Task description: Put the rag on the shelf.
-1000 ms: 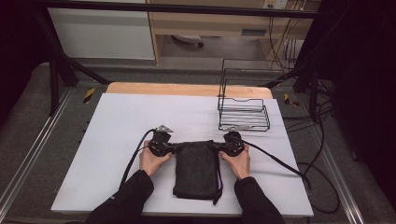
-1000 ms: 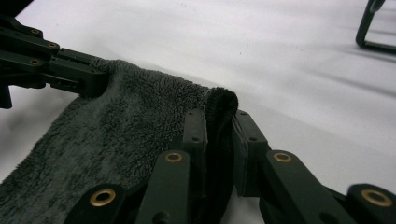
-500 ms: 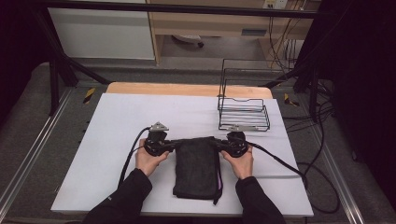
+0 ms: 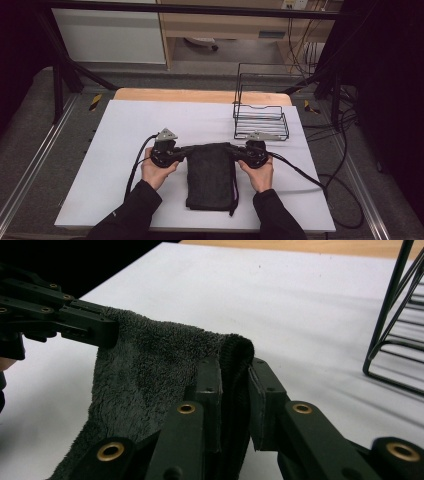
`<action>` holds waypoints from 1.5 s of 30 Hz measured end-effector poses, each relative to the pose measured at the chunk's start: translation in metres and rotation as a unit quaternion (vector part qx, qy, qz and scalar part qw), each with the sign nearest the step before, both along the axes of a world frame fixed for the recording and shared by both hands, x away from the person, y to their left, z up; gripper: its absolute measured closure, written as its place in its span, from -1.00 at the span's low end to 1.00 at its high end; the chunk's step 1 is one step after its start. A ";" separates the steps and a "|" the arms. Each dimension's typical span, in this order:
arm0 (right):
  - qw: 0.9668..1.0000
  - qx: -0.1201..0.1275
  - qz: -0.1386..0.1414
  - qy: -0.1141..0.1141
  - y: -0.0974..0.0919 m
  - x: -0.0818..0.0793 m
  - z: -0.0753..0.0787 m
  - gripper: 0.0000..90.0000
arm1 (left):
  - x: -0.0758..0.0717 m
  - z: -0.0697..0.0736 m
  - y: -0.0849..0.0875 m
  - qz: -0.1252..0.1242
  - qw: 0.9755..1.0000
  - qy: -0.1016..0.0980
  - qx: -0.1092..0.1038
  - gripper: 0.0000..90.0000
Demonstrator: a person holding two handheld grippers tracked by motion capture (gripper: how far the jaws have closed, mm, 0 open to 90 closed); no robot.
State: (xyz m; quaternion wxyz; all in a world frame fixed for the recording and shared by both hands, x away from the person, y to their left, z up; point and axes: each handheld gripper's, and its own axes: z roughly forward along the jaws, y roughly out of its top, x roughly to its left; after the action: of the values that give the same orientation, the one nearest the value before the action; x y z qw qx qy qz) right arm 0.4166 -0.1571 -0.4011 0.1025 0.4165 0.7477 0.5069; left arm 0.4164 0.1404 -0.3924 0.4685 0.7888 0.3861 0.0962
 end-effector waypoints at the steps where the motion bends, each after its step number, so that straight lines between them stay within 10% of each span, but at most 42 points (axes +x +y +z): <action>1: 1.000 0.000 0.000 0.000 0.000 0.000 0.000 0.74 | -0.001 0.002 0.001 0.000 1.000 -0.002 -0.002 0.83; 45: 0.991 0.017 -0.009 -0.133 -0.002 -0.032 0.058 0.76 | -0.033 0.059 0.004 0.003 0.993 -0.112 -0.045 0.83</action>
State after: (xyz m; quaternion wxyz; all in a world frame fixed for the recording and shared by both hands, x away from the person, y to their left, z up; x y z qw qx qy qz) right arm 0.3843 -0.1592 -0.3430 0.1978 0.3538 0.7150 0.5696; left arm 0.3832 0.1445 -0.3339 0.5434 0.7502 0.3372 0.1681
